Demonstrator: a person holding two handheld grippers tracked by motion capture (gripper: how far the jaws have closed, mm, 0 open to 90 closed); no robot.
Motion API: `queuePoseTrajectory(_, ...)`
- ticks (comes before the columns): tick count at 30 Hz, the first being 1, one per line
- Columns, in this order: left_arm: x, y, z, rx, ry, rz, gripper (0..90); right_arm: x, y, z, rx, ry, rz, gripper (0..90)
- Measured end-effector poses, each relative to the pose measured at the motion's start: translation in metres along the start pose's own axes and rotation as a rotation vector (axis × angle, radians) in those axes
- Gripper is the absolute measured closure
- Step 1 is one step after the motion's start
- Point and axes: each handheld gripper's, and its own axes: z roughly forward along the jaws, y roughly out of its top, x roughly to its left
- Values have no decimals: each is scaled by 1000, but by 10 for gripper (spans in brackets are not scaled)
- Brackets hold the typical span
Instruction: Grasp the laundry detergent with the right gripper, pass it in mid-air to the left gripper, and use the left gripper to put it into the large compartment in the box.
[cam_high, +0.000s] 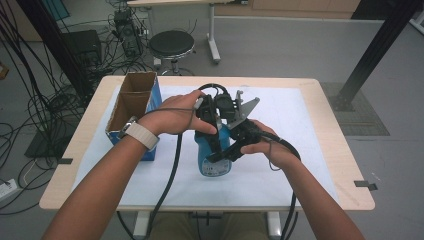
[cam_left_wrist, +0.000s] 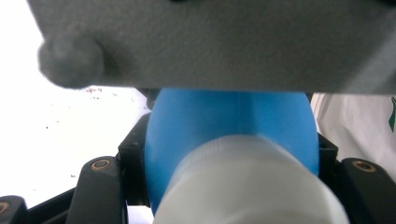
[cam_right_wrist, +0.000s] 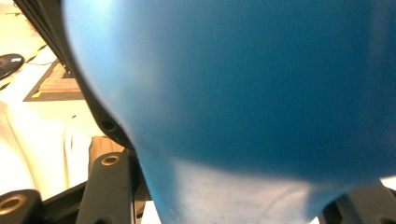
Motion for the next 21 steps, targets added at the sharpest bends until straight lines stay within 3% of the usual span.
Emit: queuePoseTrajectory(21, -1, 0, -1, 0, 2, -5, 377, 2, 0, -1, -7, 7, 4, 432)
